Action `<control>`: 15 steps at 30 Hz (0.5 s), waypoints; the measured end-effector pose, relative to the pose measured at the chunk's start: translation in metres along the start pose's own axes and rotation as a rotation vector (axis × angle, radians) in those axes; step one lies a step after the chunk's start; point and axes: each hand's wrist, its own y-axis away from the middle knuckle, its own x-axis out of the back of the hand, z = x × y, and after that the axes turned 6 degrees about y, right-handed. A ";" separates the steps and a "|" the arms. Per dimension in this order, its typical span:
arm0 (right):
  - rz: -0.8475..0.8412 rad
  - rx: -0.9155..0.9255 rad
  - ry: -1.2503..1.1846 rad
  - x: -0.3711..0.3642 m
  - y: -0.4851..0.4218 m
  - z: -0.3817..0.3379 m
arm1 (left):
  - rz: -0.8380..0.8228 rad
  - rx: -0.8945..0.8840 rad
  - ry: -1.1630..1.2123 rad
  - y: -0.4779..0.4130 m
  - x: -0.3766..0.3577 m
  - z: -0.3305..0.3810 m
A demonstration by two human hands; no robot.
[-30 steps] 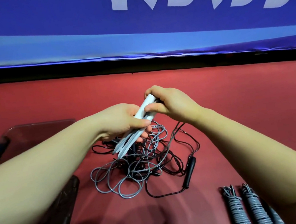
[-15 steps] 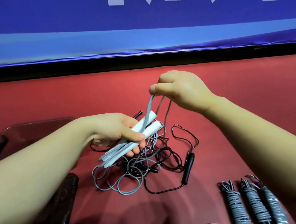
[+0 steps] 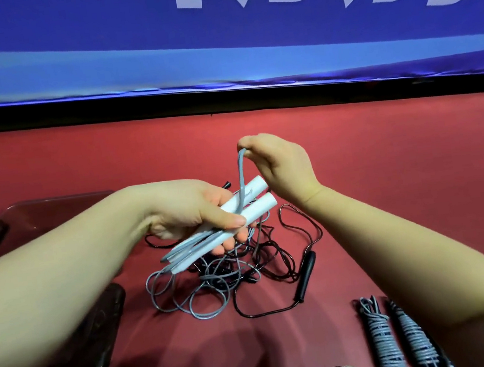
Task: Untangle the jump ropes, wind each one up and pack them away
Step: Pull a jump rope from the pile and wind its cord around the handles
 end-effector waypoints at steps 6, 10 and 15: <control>-0.227 0.065 0.027 0.001 0.026 0.020 | 0.148 0.105 -0.052 0.011 0.017 -0.007; -0.288 0.204 0.116 0.014 0.006 0.018 | 0.266 0.140 -0.172 0.007 0.027 -0.013; -0.421 0.314 0.083 0.028 -0.021 0.008 | 0.234 0.151 -0.154 -0.004 0.018 -0.023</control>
